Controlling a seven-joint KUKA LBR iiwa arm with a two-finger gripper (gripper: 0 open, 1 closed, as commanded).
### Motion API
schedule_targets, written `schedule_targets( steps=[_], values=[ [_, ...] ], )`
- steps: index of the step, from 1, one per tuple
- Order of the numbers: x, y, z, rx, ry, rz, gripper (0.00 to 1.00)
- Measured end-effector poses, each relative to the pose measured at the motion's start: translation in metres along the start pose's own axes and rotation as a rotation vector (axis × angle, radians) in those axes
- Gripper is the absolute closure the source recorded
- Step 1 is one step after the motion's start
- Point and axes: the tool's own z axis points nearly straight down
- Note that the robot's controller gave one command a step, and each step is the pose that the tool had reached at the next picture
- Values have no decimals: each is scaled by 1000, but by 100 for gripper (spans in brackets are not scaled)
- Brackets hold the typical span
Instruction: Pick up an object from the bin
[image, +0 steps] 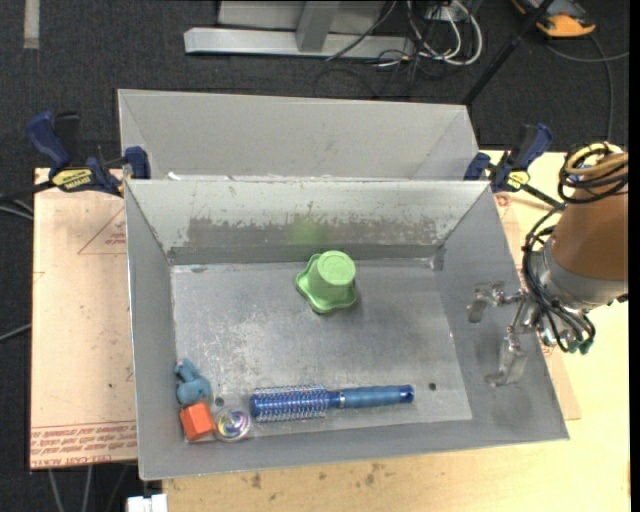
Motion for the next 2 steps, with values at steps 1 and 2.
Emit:
schedule_targets(
  steps=[1, 2],
  values=[
    [11, 91, 112, -4, 1, -27, 0],
    [14, 179, 77, -3, -8, 187, 0]
  ],
)
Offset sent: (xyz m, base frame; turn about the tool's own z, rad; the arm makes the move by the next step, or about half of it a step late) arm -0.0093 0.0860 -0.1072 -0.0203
